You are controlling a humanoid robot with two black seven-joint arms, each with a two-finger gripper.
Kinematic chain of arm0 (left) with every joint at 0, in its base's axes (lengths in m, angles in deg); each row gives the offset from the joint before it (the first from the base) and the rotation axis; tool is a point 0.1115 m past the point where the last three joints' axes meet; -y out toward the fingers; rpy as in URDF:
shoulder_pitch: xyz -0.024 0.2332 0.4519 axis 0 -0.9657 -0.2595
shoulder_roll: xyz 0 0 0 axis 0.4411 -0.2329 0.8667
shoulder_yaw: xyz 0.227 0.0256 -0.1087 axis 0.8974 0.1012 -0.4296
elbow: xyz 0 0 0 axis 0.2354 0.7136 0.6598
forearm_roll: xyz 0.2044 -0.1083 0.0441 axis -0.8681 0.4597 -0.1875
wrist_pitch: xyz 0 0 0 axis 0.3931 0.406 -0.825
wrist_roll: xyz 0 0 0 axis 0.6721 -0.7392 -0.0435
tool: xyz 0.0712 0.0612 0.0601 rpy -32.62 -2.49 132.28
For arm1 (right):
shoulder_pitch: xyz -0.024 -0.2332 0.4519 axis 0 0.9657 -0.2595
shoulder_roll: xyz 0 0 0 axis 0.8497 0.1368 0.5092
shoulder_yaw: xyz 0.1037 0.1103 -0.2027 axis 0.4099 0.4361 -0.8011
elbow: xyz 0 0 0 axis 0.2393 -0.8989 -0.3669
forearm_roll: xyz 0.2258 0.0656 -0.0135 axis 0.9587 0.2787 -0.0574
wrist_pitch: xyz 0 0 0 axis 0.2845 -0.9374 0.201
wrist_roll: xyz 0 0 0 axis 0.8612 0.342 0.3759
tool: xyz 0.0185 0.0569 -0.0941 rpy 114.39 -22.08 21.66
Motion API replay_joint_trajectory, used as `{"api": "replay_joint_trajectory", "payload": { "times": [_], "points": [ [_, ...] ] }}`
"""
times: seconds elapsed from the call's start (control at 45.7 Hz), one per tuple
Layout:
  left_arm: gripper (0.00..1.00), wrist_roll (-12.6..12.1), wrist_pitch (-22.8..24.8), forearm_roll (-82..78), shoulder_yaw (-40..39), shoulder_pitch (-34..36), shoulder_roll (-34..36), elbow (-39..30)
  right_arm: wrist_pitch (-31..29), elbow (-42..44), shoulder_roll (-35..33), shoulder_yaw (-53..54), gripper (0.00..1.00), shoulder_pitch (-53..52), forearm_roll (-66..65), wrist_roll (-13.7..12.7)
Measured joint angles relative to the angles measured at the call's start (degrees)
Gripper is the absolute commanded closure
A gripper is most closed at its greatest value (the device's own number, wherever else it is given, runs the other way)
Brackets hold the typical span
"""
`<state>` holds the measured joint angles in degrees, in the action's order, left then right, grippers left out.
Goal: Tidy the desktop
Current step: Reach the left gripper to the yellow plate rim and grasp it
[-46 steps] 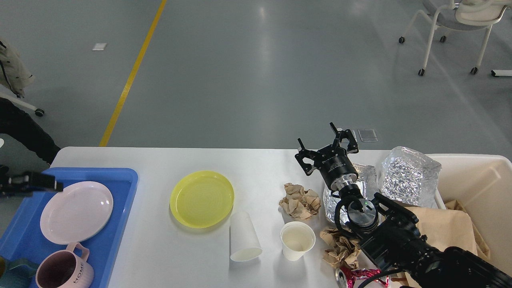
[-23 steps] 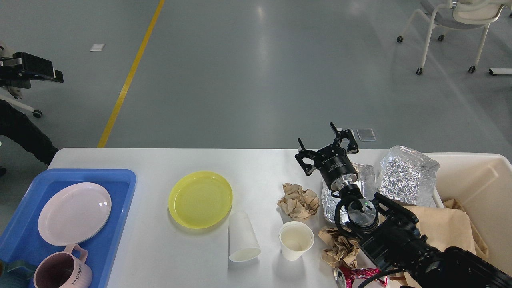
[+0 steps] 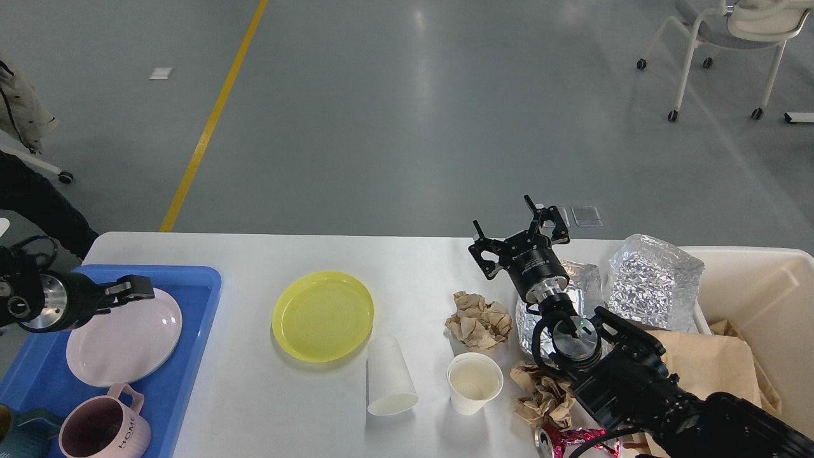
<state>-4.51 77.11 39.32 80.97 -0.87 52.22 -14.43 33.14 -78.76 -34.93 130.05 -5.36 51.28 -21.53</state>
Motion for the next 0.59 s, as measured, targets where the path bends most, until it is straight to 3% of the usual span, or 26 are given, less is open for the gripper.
{"api": "replay_joint_trajectory", "payload": {
  "times": [0.438,0.591],
  "points": [
    [0.25,-1.9,-8.9,11.6,0.3,-2.3,-11.1,-1.0,0.0,0.0,0.0,0.0,0.00,0.0,0.0,0.0],
    [0.27,-3.9,-13.0,11.7,0.3,-3.2,-14.9,-0.9,0.0,0.0,0.0,0.0,0.00,0.0,0.0,0.0]
  ]
}}
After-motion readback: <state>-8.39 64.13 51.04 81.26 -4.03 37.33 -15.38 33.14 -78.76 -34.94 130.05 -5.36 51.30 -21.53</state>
